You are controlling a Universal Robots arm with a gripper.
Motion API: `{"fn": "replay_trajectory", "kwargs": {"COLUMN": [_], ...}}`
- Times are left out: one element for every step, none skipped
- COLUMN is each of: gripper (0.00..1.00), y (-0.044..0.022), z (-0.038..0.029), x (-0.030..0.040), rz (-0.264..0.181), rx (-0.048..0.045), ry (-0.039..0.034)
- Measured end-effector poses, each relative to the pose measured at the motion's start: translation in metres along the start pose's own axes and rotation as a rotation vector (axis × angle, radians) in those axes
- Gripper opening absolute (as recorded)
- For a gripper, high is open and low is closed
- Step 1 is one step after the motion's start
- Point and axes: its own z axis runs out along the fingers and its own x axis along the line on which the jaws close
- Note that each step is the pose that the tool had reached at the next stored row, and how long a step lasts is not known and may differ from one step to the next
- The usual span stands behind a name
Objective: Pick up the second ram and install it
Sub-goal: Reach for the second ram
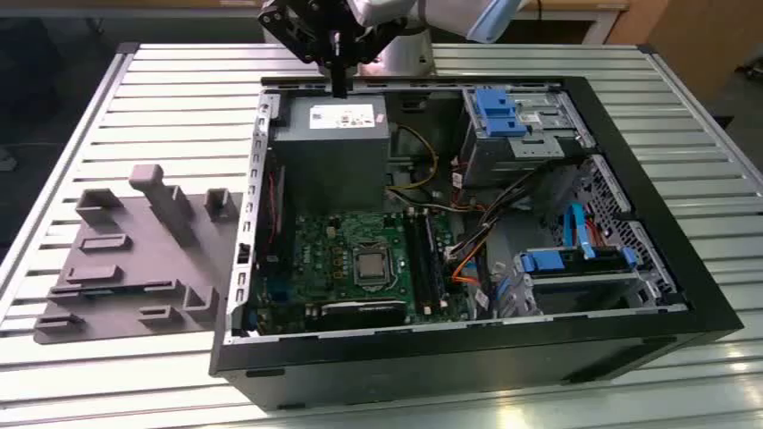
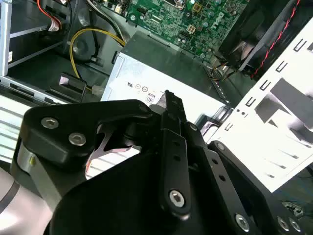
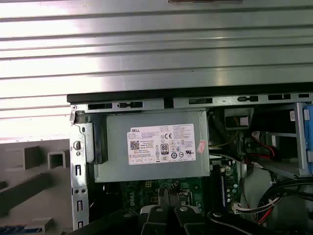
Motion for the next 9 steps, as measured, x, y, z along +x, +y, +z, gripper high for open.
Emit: {"fn": "replay_trajectory", "kwargs": {"gripper": [0.11, 0.11, 0.11, 0.11, 0.11, 0.11, 0.11, 0.11, 0.11], "y": [0.0, 0.0, 0.0, 0.0, -0.0001, 0.0, 0.0, -0.0001, -0.0001], "z": [0.0, 0.0, 0.0, 0.0, 0.0, 0.0, 0.0, -0.0001, -0.0001], "x": [0.0, 0.0, 0.0, 0.0, 0.0001, 0.0002, 0.0005, 0.0009, 0.0014], "rz": [0.0, 0.0, 0.0, 0.0, 0.0, 0.0, 0.0, 0.0, 0.0], "rx": [0.0, 0.0, -0.0001, -0.0001, -0.0001, -0.0001, -0.0001, -0.0001, -0.0001], "ry": [0.0, 0.0, 0.0, 0.0, 0.0, 0.0, 0.0, 0.0, 0.0]}}
